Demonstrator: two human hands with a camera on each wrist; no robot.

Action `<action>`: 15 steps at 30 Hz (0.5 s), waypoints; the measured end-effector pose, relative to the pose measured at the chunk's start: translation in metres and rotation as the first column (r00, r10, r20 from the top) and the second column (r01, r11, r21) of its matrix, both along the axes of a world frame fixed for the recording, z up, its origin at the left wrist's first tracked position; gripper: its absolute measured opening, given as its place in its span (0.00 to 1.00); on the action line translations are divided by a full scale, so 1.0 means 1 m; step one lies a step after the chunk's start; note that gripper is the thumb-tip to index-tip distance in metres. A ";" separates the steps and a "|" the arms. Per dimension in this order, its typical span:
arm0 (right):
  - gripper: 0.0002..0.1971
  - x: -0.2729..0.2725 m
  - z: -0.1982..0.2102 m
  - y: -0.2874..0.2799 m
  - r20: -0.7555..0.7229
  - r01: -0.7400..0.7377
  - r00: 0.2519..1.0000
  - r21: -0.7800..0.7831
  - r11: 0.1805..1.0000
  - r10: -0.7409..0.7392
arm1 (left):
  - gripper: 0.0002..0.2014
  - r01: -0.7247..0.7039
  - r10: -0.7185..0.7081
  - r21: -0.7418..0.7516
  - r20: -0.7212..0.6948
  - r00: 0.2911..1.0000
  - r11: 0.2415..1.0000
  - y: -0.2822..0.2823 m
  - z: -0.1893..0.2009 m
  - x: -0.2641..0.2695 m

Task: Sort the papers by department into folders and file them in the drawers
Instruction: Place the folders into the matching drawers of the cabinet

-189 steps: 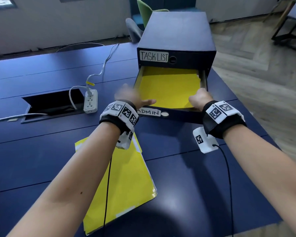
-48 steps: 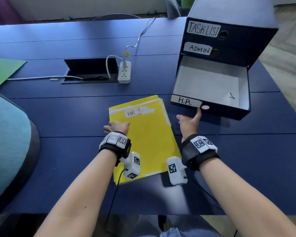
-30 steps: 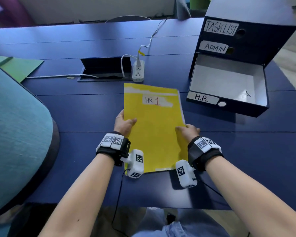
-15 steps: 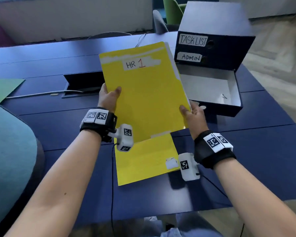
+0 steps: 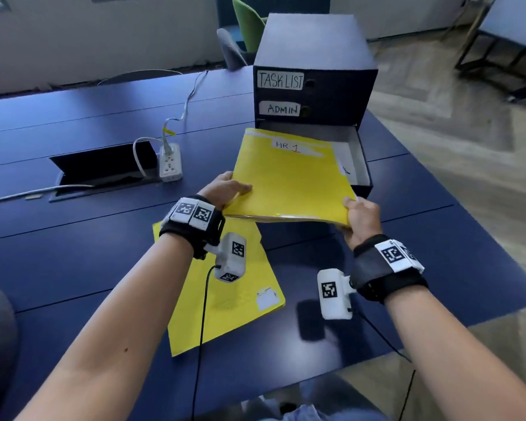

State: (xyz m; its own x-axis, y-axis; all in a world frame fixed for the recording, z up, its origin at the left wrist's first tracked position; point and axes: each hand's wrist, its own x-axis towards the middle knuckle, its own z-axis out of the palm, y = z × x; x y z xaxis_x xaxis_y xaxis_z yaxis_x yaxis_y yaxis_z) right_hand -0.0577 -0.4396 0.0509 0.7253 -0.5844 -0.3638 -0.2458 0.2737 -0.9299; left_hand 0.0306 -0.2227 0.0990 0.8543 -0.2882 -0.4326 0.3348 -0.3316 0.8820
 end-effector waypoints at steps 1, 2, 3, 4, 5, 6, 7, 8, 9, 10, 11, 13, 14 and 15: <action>0.14 0.005 0.006 -0.002 -0.015 0.014 1.000 0.004 1.000 -0.014 | 0.14 -0.011 0.011 -0.006 0.009 1.000 1.000 -0.004 0.003 0.002; 0.14 0.011 0.011 -0.005 -0.034 0.030 0.999 0.004 1.000 -0.030 | 0.10 -0.033 0.033 -0.002 0.017 0.999 0.999 -0.009 0.008 0.003; 0.13 0.018 0.016 -0.009 -0.050 0.059 0.997 0.003 0.998 -0.059 | 0.06 -0.051 0.051 -0.009 0.011 0.999 0.999 -0.013 0.010 0.005; 0.13 0.025 0.022 -0.013 -0.067 0.081 0.994 0.002 0.997 -0.081 | 0.02 -0.065 0.064 -0.046 -0.019 0.998 0.997 -0.017 0.013 0.008; 0.12 0.032 0.027 -0.017 -0.080 0.092 0.993 0.004 0.996 -0.092 | 0.02 -0.073 0.069 -0.085 -0.049 0.996 0.994 -0.022 0.013 0.011; 0.11 0.038 0.032 -0.021 -0.087 0.088 0.992 0.013 0.996 -0.086 | 0.05 -0.090 0.082 -0.112 -0.074 0.994 0.990 -0.026 0.014 0.013; 0.10 0.043 0.039 -0.024 -0.089 0.063 0.994 0.027 0.998 -0.060 | 0.04 -0.116 0.107 -0.123 -0.080 0.991 0.986 -0.029 0.012 0.018; 0.09 0.047 0.044 -0.027 -0.089 0.023 0.996 0.048 0.999 -0.019 | 0.01 -0.142 0.132 -0.142 -0.081 0.988 0.980 -0.033 0.013 0.021; 0.09 0.050 0.050 -0.030 -0.087 -0.017 0.996 0.076 0.997 0.024 | 0.09 -0.189 0.180 -0.147 -0.077 0.981 0.971 -0.037 0.013 0.025; 0.08 0.053 0.054 -0.033 -0.078 -0.047 0.995 0.108 0.993 0.056 | 0.17 -0.235 0.227 -0.149 -0.072 0.971 0.961 -0.041 0.012 0.029; 0.08 0.055 0.057 -0.035 -0.068 -0.062 0.995 0.141 0.988 0.072 | 0.22 -0.264 0.257 -0.150 -0.065 0.964 0.953 -0.046 0.012 0.034; 0.10 0.061 0.058 -0.041 -0.049 -0.062 0.996 0.194 0.979 0.072 | 0.24 -0.299 0.295 -0.138 -0.049 0.954 0.944 -0.055 0.012 0.041; 0.10 0.066 0.056 -0.043 -0.041 -0.057 0.997 0.209 0.976 0.067 | 0.23 -0.312 0.310 -0.128 -0.038 0.950 0.941 -0.060 0.011 0.045; 0.10 0.071 0.054 -0.045 -0.041 -0.045 0.998 0.213 0.976 0.055 | 0.22 -0.320 0.320 -0.096 -0.017 0.947 0.942 -0.065 0.010 0.049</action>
